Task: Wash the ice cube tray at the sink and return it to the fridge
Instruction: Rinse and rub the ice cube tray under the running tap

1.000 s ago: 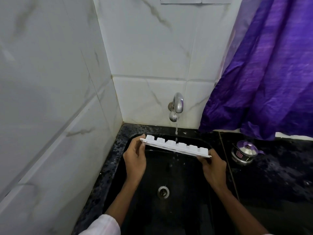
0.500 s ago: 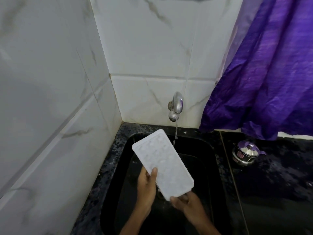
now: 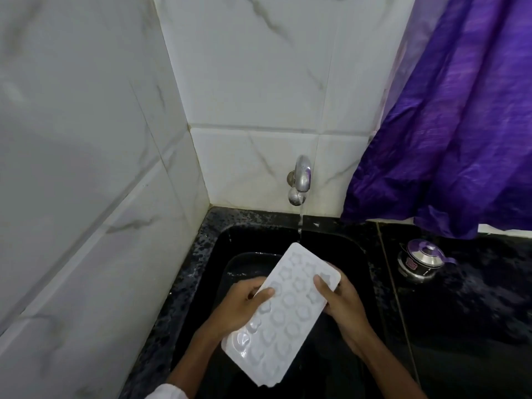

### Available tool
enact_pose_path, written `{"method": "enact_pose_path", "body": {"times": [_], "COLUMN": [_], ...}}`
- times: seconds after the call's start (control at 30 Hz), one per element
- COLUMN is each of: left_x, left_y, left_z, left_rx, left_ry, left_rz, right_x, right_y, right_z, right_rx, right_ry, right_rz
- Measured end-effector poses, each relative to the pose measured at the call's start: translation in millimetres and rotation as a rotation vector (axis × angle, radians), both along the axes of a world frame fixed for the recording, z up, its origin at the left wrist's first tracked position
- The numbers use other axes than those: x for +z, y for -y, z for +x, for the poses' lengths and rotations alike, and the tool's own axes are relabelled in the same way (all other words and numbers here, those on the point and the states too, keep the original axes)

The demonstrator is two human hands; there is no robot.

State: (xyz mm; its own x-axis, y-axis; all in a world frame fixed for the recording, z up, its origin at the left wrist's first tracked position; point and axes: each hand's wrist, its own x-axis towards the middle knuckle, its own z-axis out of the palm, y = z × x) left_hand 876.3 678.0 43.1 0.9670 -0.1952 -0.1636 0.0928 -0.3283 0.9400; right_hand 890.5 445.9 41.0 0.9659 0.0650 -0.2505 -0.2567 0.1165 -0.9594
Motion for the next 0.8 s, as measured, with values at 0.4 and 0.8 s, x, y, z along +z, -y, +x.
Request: {"method": "enact_pose_path", "body": {"times": [0.4,0.8], "left_x": [-14.4,-1.8], "left_y": [12.7,-16.1], "left_z": [-19.0,4.9], "left_rx": [0.655,0.749], "left_ry": [-0.182,-0.062], "left_rz": [-0.379,-0.34], "right_x": [-8.6,11.2], "right_y": [-2.5,-2.9], "right_z": [27.2,55.1], "right_rx": [-0.322,-0.102], "right_ry": [-0.063,0.09], "right_rz": [0.206,-0.28]}}
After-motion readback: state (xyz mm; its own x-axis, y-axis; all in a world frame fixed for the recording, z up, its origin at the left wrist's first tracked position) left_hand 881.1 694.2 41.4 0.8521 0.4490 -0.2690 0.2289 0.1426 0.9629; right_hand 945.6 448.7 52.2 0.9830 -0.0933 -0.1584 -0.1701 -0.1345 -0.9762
